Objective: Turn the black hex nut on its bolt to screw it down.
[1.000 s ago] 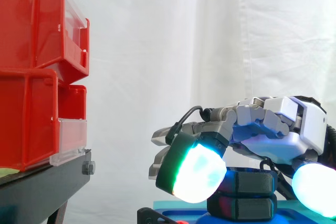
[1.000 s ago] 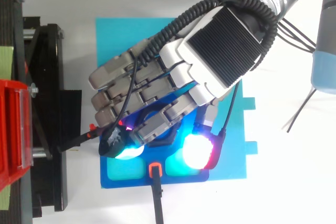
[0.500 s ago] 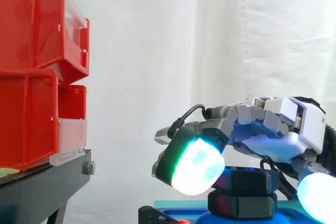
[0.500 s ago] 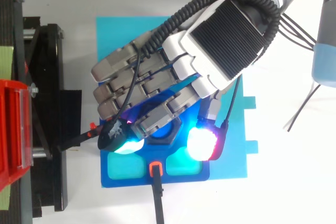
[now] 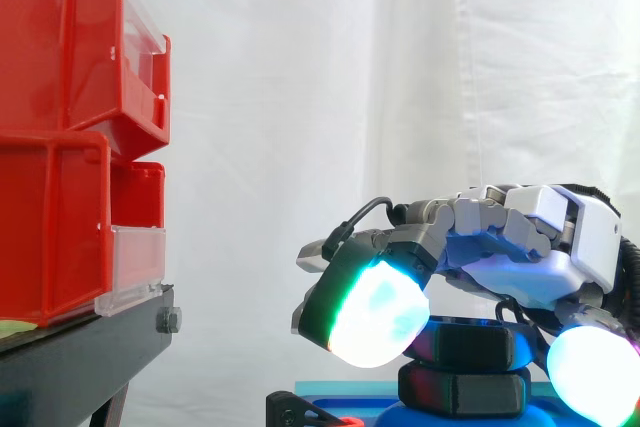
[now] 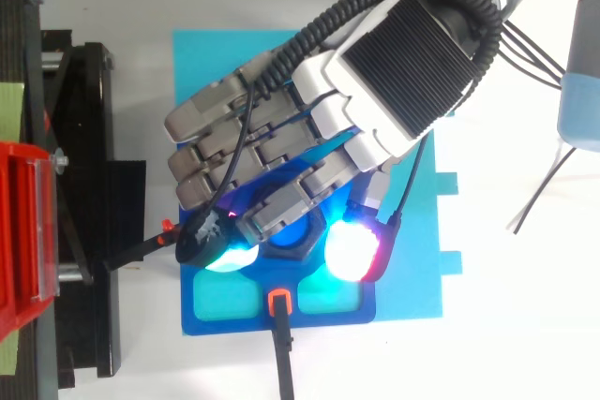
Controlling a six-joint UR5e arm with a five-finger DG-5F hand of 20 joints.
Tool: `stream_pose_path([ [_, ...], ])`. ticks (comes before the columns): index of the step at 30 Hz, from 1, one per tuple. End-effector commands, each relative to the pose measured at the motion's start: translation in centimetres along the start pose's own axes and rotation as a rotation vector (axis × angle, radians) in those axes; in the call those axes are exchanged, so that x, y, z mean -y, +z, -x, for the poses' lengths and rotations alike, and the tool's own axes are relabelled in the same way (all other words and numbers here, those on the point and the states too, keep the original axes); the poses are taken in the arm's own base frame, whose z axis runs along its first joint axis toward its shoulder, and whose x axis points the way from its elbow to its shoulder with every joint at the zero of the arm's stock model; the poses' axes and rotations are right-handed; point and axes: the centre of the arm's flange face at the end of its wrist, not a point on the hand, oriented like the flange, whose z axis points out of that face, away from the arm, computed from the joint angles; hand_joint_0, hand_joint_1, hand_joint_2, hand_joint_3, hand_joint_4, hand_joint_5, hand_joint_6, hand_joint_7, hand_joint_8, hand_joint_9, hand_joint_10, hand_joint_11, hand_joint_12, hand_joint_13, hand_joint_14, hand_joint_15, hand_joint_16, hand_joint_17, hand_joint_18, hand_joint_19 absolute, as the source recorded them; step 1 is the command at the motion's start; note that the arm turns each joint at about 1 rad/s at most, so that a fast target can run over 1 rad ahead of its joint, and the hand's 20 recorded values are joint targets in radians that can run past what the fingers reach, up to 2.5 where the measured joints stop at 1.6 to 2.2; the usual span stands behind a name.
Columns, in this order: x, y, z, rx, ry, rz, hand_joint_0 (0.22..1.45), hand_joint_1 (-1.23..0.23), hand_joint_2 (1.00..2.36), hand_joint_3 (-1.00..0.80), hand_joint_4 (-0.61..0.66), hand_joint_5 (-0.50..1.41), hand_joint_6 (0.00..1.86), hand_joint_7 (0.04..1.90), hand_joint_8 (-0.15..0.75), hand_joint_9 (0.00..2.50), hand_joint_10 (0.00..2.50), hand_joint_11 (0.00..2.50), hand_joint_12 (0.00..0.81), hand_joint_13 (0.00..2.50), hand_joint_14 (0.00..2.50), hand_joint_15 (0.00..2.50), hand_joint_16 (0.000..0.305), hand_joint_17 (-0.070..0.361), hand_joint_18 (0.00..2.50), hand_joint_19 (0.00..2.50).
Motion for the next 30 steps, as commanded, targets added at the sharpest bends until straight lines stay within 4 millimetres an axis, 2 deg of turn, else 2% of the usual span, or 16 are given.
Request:
stream_pose_path([
  [1,0.04,-0.07,0.03,0.0,-0.004,0.002,0.53,-0.49,1.0,-0.48,0.22,-0.15,0.5,0.95,0.261,0.52,0.01,0.33,0.277,0.49,0.01,0.17,0.047,0.105,0.45,0.33],
  [18,0.21,-0.29,0.21,0.004,-0.013,0.008,0.57,-0.58,1.01,-0.31,0.24,-0.14,0.5,1.03,0.276,0.54,0.01,0.34,0.287,0.52,0.01,0.16,0.05,0.113,0.49,0.31],
  [30,0.23,-0.43,0.18,-0.001,-0.02,0.006,0.59,-0.66,1.01,-0.31,0.19,-0.14,0.52,1.12,0.253,0.55,0.01,0.36,0.262,0.56,0.01,0.2,0.044,0.099,0.51,0.34],
])
